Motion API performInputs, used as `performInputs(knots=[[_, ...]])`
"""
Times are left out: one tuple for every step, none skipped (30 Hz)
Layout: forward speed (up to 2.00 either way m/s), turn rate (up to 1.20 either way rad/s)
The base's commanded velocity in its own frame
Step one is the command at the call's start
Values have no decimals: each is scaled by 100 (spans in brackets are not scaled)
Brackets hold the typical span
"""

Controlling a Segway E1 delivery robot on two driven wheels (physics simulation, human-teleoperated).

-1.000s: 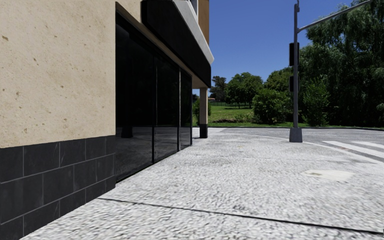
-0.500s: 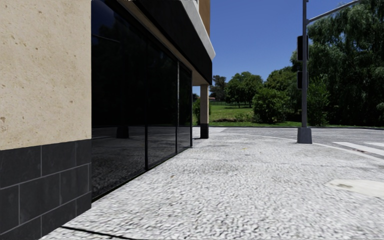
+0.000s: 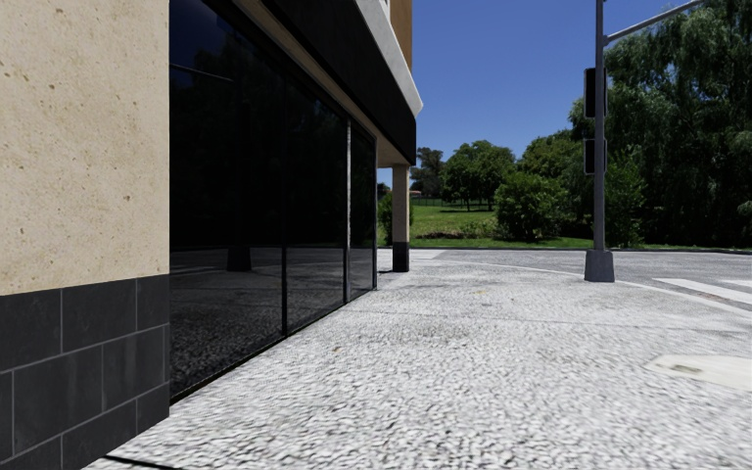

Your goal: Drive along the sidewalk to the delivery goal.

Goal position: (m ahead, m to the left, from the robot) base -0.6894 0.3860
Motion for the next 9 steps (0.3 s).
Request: performInputs(knots=[[0,0],[0,0],[0,0],[0,0],[0,0],[0,0],[0,0],[0,0],[0,0]])
